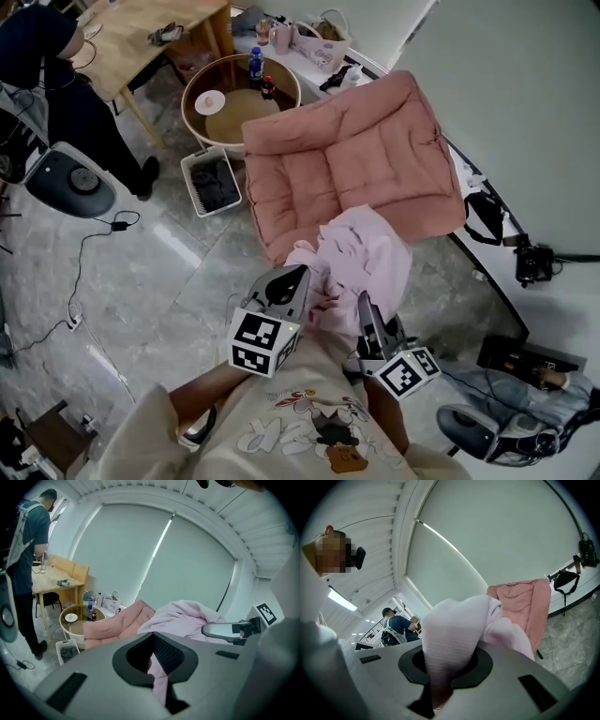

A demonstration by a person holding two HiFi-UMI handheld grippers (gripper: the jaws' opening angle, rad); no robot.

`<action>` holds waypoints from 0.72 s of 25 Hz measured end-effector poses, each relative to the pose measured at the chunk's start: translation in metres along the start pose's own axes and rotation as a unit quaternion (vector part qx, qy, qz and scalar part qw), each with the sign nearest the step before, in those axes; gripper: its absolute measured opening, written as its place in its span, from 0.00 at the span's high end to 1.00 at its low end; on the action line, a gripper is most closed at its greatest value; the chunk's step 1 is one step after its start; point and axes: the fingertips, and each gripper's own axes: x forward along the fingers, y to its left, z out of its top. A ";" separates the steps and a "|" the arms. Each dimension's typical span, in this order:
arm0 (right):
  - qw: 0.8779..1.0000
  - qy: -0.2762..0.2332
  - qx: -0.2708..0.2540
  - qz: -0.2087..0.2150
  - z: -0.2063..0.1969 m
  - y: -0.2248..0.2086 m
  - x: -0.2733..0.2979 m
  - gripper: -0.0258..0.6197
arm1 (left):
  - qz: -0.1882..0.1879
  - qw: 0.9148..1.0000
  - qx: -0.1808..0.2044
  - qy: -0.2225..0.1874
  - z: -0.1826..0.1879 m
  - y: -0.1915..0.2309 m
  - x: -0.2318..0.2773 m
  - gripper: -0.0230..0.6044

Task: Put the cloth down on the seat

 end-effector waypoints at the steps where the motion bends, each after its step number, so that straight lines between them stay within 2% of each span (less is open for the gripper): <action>1: 1.000 0.001 -0.001 -0.001 0.000 0.001 0.003 0.84 | 0.002 1.000 -0.001 -0.001 0.001 0.004 -0.001 0.96; 14: 0.999 0.025 -0.008 0.028 0.005 -0.003 0.038 0.84 | 0.036 0.999 0.020 -0.013 0.009 0.017 -0.003 0.96; 18: 0.998 0.039 -0.009 0.042 0.011 -0.008 0.053 0.84 | 0.055 0.998 0.015 -0.014 0.017 0.026 0.006 0.96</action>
